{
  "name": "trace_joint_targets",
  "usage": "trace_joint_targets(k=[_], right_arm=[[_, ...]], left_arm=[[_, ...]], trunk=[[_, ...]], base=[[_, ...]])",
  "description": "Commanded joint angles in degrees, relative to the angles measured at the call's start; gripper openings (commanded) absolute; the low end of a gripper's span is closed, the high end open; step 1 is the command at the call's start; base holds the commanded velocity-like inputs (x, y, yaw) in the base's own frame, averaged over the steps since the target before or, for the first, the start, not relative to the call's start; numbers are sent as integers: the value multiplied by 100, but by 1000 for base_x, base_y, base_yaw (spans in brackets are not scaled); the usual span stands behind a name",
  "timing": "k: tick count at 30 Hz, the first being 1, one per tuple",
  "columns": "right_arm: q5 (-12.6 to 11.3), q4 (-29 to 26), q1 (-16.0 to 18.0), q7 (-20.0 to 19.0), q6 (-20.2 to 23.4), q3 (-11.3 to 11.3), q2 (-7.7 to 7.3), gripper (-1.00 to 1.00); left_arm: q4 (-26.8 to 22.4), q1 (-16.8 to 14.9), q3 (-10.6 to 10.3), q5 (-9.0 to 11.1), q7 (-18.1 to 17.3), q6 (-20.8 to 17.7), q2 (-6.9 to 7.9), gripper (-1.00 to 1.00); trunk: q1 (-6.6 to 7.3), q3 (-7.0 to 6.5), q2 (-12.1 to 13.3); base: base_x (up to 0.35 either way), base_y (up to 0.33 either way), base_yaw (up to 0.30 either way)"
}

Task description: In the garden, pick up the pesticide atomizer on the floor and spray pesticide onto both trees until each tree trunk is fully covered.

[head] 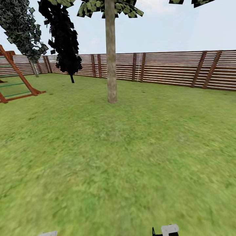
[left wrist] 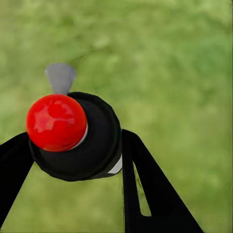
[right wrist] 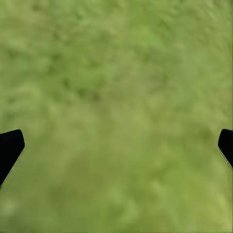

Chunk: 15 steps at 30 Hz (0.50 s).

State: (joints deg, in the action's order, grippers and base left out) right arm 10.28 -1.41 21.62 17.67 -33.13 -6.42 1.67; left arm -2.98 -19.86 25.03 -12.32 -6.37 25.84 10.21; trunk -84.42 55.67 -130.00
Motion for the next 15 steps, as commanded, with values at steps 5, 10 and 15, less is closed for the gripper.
trace_joint_targets(k=[5, 10, 15], right_arm=[[0, 0, 0, 0, 0, -2, 0, 100], [0, 0, 0, 0, 0, -1, 0, 100], [0, 0, 0, 0, 0, -3, 0, 100]], left_arm=[[-1, 0, 2, 1, -3, 2, 2, -100], [-1, 0, 2, 1, 0, 2, 4, -100], [-1, 0, 2, 1, -2, 1, 7, -100]], trunk=[[0, 0, 0], [0, 0, 0], [0, 0, 0]], base=[[338, 0, 0], [338, 0, 0], [338, 0, 0]])
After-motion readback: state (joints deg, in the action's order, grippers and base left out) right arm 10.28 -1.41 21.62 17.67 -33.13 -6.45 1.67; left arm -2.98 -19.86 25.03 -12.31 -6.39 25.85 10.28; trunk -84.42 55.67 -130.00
